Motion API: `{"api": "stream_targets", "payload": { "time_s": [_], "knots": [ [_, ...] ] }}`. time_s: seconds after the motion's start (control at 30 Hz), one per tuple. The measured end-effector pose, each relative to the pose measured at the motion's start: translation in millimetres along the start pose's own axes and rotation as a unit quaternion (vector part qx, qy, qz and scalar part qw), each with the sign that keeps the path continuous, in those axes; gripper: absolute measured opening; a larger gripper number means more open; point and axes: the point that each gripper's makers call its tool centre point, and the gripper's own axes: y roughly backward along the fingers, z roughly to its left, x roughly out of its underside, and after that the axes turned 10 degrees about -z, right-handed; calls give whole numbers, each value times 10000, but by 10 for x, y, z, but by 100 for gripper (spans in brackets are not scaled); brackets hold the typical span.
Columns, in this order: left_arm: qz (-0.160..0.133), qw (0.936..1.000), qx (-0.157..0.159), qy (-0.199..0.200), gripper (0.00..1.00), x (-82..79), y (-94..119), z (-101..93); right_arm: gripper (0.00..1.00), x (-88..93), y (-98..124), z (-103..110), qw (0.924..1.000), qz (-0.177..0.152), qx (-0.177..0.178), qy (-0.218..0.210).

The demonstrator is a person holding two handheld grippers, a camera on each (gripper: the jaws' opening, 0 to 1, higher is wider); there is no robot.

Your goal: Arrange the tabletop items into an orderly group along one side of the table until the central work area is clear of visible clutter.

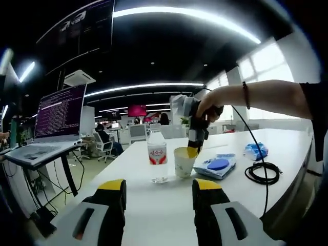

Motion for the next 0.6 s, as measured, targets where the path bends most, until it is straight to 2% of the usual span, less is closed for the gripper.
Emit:
{"api": "stream_targets", "payload": {
  "time_s": [0.03, 0.13, 0.17, 0.23, 0.3, 0.33, 0.4, 0.43, 0.5, 0.6],
  "knots": [
    [4, 10000, -2, -3, 51, 3, 2, 0, 9, 9, 5, 29, 9999, -8, -106, -85],
    [30, 10000, 8, 19, 51, 21, -5, -8, 10, 36, 7, 44, 9993, -39, -136, -348],
    [9, 10000, 5, 27, 51, 15, -9, -11, 10, 19, -5, 68, 9976, -147, -140, -661],
    [-164, 9999, -6, 37, 51, -43, -13, -25, 10, 59, 8, 95, 9959, -76, -271, -858],
    [-311, 9995, 31, 22, 51, -104, -8, -54, 9, 80, 2, 133, 9911, -101, -454, -1246],
    [-324, 9995, 41, 22, 51, -113, -7, -61, 9, 94, 1, 184, 9878, -120, -675, -1399],
    [-349, 9994, 64, -18, 51, -126, -20, -73, 10, 105, 7, 250, 9830, -178, -982, -1541],
    [-325, 9994, 65, -35, 51, -119, -28, -76, 13, 110, 11, 244, 9822, -201, -1010, -1573],
    [-292, 9995, 67, -52, 51, -100, -45, -82, 21, 120, 13, 183, 9837, -288, -913, -1521],
    [-268, 9996, 92, -54, 51, -82, -55, -97, 22, 133, 22, 81, 9883, -418, -702, -1286]
  ]
}}
